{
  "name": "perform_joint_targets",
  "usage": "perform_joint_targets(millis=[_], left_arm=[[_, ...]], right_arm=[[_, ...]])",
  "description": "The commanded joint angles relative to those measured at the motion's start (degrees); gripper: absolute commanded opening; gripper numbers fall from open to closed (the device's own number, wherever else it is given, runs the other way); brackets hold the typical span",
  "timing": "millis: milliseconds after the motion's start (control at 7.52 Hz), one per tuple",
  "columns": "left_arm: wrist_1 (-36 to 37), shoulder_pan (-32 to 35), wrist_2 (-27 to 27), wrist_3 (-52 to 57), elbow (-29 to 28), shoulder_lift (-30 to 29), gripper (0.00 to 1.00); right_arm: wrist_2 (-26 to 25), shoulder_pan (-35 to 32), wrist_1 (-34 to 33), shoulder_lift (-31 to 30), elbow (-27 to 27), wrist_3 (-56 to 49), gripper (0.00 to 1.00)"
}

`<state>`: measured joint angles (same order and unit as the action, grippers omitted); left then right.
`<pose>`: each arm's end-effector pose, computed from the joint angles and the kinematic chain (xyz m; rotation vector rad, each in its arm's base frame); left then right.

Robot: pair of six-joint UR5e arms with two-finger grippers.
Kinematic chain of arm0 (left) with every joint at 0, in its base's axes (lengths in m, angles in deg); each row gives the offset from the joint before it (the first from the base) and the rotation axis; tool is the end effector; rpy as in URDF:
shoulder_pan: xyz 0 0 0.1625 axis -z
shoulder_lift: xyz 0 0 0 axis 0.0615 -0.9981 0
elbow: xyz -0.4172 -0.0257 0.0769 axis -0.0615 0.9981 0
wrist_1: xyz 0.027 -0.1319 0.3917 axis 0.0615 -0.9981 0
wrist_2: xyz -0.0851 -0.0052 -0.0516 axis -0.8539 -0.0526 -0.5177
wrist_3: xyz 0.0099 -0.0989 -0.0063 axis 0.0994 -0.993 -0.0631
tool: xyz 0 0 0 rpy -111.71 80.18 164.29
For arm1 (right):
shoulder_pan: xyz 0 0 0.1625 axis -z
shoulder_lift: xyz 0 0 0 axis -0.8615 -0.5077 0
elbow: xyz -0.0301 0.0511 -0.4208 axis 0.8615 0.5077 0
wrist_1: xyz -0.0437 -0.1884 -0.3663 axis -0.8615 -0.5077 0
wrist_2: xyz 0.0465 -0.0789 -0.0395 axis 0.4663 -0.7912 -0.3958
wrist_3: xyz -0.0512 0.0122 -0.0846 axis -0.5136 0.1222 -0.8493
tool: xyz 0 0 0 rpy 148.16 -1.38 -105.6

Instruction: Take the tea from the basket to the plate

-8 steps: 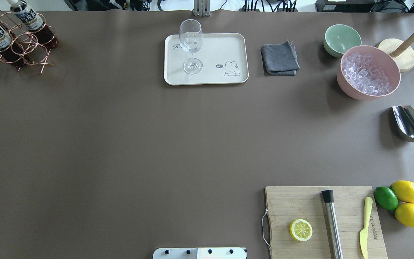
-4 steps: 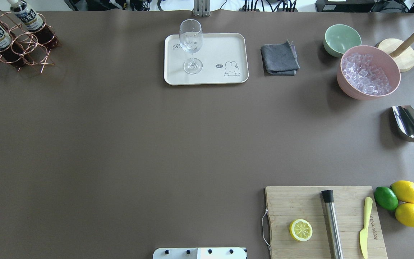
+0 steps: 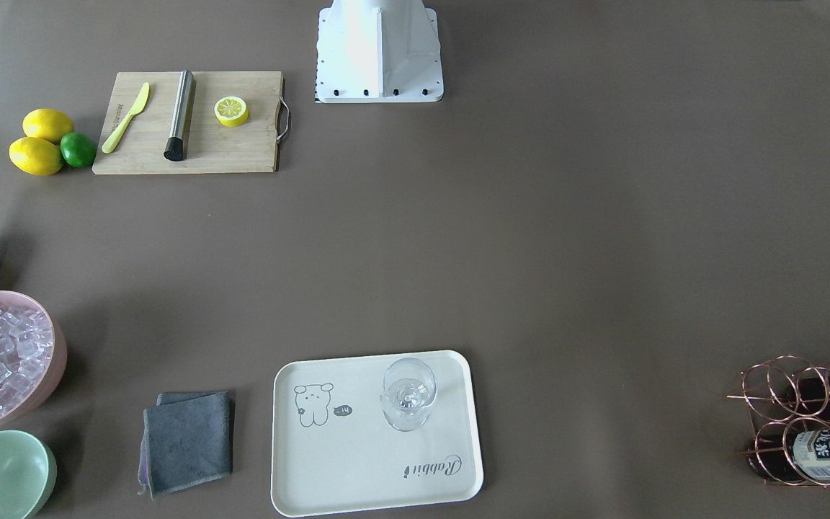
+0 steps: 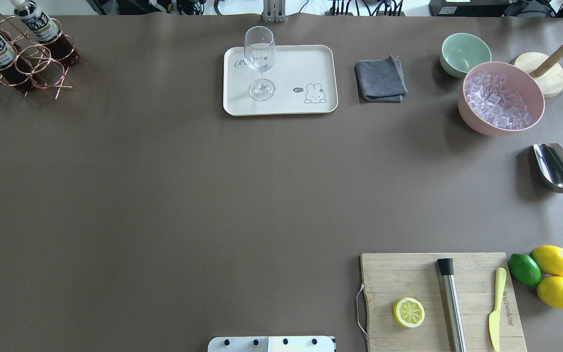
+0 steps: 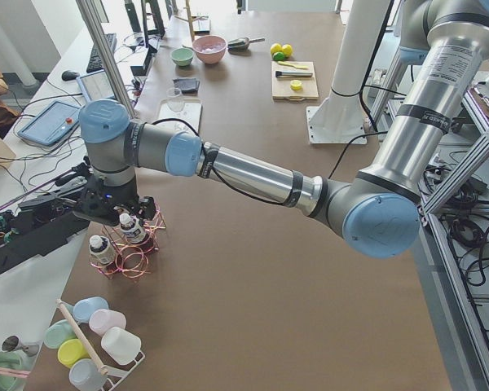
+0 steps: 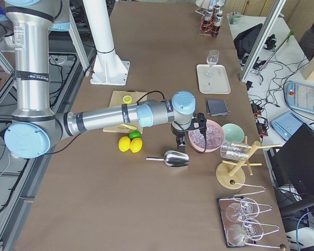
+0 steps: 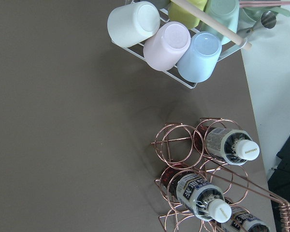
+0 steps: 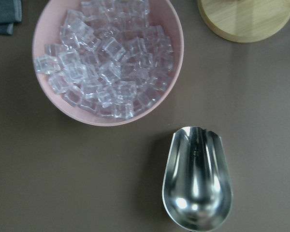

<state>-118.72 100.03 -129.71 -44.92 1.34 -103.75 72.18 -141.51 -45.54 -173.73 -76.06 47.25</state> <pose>-0.1385 -0.6488 0.4783 -0.3541 0.7932 -1.4270 -0.0101 -0.4840 0.5366 0.0944 -0.8878 -0.0950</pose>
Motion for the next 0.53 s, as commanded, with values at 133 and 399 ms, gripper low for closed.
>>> perform_joint_targets(millis=[133, 399], left_arm=[[-12.9, -3.6, 4.3, -10.8, -10.7, -5.7, 0.98], [-15.0, -6.6, 4.4, -16.1, -13.2, -8.8, 0.98]], right_arm=[[2.1, 10.9, 3.6, 13.8, -3.4, 16.1, 1.0], [-2.7, 14.3, 23.3, 14.1, 1.3, 16.2, 1.0]])
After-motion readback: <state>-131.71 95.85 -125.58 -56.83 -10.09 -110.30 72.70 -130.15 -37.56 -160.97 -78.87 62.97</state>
